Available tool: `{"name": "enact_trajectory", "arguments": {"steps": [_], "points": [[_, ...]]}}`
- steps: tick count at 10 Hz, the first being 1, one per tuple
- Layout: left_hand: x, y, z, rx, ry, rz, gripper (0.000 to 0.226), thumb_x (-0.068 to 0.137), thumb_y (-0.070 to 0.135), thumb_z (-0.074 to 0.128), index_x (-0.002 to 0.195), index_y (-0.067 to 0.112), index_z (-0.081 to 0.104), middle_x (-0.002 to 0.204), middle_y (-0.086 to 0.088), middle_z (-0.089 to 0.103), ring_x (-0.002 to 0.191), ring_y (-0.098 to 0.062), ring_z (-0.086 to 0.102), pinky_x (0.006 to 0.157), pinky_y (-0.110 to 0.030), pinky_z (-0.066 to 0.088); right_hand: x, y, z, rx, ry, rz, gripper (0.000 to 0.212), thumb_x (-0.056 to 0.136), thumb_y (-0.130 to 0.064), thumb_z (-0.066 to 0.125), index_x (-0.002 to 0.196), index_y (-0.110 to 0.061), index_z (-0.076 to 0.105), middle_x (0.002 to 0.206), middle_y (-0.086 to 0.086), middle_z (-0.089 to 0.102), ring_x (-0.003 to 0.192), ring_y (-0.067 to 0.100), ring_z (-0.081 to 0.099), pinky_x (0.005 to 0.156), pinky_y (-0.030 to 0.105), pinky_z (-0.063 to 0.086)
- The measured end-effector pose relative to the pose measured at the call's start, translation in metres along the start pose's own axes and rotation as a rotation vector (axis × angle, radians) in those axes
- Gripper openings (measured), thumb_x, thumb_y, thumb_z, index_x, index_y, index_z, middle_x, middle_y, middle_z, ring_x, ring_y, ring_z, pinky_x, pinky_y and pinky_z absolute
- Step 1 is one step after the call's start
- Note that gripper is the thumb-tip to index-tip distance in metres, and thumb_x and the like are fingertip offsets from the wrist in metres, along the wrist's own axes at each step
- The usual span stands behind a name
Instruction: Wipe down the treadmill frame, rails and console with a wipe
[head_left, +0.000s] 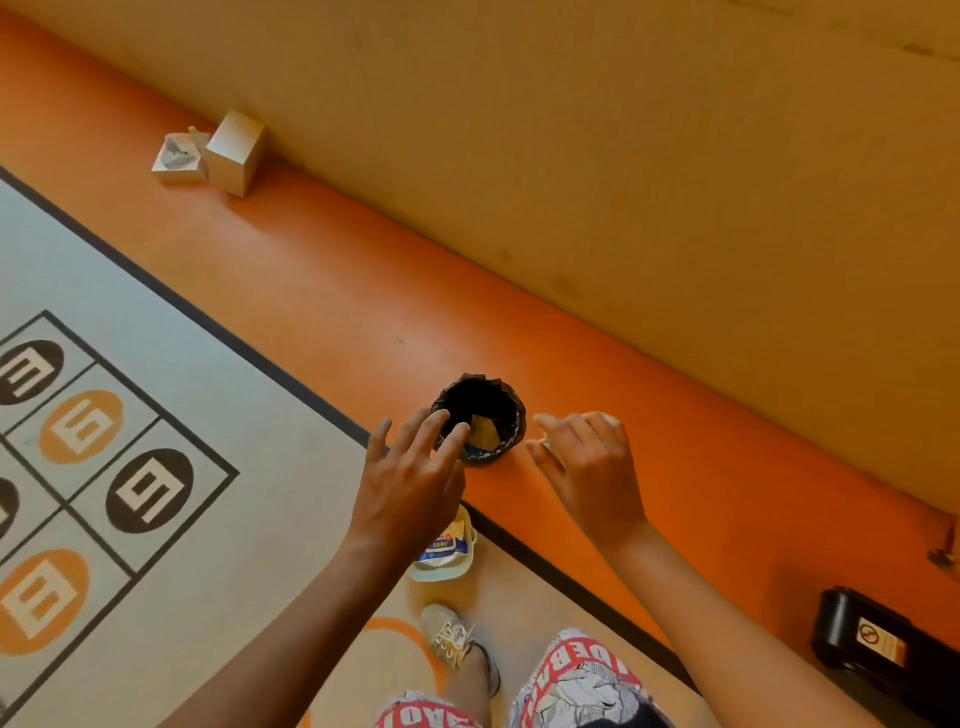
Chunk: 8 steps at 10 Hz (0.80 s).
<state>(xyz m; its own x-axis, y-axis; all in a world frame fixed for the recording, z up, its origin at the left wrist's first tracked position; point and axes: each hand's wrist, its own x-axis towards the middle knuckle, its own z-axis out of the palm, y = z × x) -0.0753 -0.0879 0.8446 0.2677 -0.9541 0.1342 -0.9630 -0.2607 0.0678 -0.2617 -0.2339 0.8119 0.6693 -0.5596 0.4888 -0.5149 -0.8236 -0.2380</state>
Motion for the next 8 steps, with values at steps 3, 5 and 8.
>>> {"name": "enact_trajectory", "arguments": {"steps": [3, 5, 8], "points": [[0.078, -0.041, 0.109, -0.023, -0.1, -0.095, 0.041, 0.095, 0.028, 0.056, 0.134, 0.016, 0.063, 0.136, -0.013, 0.062, 0.13, -0.032, 0.056, 0.104, -0.056, 0.043, 0.047, 0.049, 0.145, 0.1, -0.114, 0.035, 0.026, 0.097, -0.032, 0.064, 0.114, -0.013, 0.072, 0.093, 0.0, 0.071, 0.088, 0.023, 0.063, 0.087, 0.036, 0.041], [0.124, -0.051, 0.241, -0.134, -0.102, -0.304, 0.04, 0.094, 0.029, 0.054, 0.132, 0.018, 0.063, 0.131, -0.007, 0.063, 0.127, -0.027, 0.056, 0.1, -0.052, 0.046, 0.048, 0.095, 0.269, 0.146, -0.139, 0.006, 0.026, 0.099, -0.031, 0.063, 0.115, -0.012, 0.072, 0.096, 0.001, 0.072, 0.089, 0.023, 0.062, 0.087, 0.037, 0.044], [0.155, -0.041, 0.395, -0.164, -0.185, -0.392, 0.039, 0.095, 0.03, 0.059, 0.133, 0.02, 0.061, 0.133, -0.004, 0.062, 0.129, -0.023, 0.054, 0.104, -0.052, 0.045, 0.031, 0.151, 0.431, 0.169, -0.712, 0.193, 0.051, 0.096, -0.039, 0.068, 0.142, -0.019, 0.055, 0.131, 0.001, 0.065, 0.127, 0.023, 0.055, 0.118, 0.043, 0.03]]}}
